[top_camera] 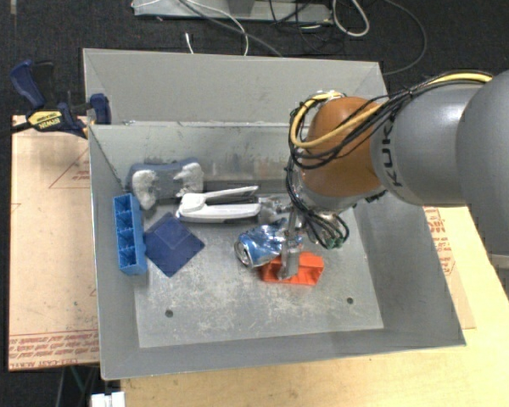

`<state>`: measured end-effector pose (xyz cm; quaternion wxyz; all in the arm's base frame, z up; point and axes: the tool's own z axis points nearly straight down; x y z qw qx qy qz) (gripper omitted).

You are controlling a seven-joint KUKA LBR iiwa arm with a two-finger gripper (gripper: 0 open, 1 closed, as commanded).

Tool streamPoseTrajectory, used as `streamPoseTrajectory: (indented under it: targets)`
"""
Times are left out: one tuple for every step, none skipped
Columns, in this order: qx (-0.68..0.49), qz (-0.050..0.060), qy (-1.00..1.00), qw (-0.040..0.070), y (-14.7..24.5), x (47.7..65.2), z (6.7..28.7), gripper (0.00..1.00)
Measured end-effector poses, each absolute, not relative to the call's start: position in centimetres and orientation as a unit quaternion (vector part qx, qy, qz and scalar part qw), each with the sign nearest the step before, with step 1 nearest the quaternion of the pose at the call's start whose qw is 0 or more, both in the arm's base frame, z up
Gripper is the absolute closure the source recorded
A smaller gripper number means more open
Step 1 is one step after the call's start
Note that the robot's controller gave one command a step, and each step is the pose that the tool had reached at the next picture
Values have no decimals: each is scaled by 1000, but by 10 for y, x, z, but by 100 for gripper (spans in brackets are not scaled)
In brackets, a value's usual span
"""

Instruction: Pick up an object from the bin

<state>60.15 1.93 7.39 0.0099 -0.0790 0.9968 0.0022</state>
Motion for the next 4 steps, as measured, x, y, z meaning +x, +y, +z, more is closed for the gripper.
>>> streamPoseTrajectory:
  targets:
    - [-63, -1, 998, 6, 35, 611, 76, 100]
    - [-62, -1, 998, 6, 35, 611, 76, 100]
    - [-62, -1, 998, 8, 35, 612, 79, 100]
    - [-62, -1, 998, 8, 35, 612, 80, 100]
